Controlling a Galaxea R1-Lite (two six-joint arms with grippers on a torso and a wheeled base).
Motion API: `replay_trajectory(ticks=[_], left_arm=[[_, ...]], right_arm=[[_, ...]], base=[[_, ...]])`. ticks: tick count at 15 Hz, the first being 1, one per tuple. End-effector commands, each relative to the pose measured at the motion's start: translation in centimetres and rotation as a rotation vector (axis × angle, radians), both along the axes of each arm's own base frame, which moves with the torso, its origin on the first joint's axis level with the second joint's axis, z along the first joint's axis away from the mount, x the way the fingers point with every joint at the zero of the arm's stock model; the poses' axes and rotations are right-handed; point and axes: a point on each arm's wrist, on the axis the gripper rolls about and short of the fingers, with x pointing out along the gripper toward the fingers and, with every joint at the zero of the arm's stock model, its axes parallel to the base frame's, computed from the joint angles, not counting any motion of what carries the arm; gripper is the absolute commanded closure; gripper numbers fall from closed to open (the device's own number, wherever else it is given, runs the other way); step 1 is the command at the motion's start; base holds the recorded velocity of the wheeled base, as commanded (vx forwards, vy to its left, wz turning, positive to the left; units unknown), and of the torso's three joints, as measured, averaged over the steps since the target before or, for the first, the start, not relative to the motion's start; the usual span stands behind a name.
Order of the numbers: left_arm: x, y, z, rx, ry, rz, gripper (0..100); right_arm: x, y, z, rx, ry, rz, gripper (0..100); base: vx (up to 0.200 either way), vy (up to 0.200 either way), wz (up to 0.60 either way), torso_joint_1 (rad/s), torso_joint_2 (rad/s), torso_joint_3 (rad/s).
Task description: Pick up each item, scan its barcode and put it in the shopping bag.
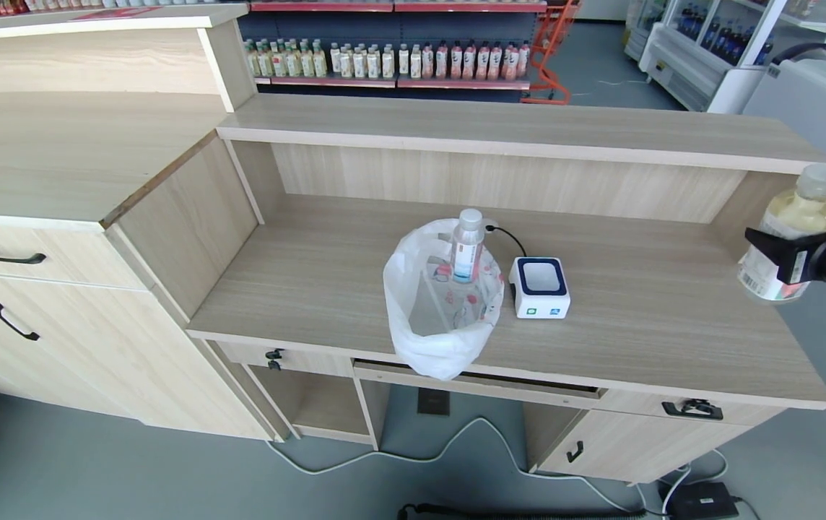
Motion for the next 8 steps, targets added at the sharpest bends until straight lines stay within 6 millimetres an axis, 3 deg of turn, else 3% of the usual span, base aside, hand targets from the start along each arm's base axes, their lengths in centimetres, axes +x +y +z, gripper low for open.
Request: replay_trajectory(ticks=[1,5,8], left_arm=[[0.0,0.0,0.0,-0.001,0.0,-0.001,0],[0.0,0.0,0.0,-0.001,0.0,-0.001,0],[0.0,0.0,0.0,-0.001,0.0,-0.001,0]], right_arm=[[-2.0,-0.8,1.3,-0.084,-0.039,-0.05,100],[-2.5,-1.2,1.5,-0.166,-0.044,-0.069,100],[-1.8,0.9,1.6,-0.15,-0.063,0.028,100]], base=[[0.0,0.0,0.0,0.0,0.0,0.0],[0.0,0.0,0.0,0.0,0.0,0.0],[0.0,0.0,0.6,0.001,0.0,0.005]])
